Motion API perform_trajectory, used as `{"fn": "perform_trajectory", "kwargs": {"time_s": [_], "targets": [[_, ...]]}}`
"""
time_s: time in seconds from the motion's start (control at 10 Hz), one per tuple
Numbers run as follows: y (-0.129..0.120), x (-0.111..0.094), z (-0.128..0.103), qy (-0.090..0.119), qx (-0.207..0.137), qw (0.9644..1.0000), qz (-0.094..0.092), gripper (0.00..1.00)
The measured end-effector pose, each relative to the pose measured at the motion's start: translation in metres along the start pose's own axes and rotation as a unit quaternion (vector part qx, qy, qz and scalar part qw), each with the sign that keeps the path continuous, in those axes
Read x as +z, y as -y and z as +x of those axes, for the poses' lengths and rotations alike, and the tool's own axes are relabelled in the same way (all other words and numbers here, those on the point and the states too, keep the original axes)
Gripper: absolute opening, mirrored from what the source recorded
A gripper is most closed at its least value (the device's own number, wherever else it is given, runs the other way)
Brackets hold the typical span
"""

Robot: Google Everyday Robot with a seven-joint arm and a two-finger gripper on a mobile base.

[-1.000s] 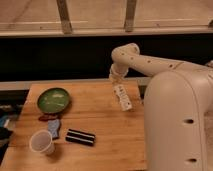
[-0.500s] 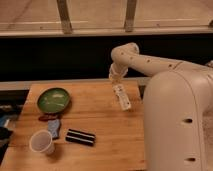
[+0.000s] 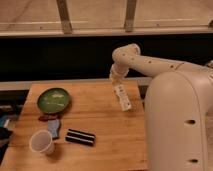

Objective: Stand the bottle upright

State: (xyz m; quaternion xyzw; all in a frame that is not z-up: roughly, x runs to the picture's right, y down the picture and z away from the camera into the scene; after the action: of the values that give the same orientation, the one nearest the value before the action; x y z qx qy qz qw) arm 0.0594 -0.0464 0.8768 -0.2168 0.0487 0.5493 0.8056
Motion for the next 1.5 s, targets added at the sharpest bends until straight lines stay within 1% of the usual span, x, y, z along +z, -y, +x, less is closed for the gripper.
{"fn": "perform_trajectory", "kwargs": {"time_s": [1.1,1.5], "targets": [[-0.0015,0.0003,-0.0007,0.0,-0.001,1.0,0.0,0.0],[-0.0055,-0.004,-0.0084,0.008,-0.012,0.9999,0.005,0.0]]}}
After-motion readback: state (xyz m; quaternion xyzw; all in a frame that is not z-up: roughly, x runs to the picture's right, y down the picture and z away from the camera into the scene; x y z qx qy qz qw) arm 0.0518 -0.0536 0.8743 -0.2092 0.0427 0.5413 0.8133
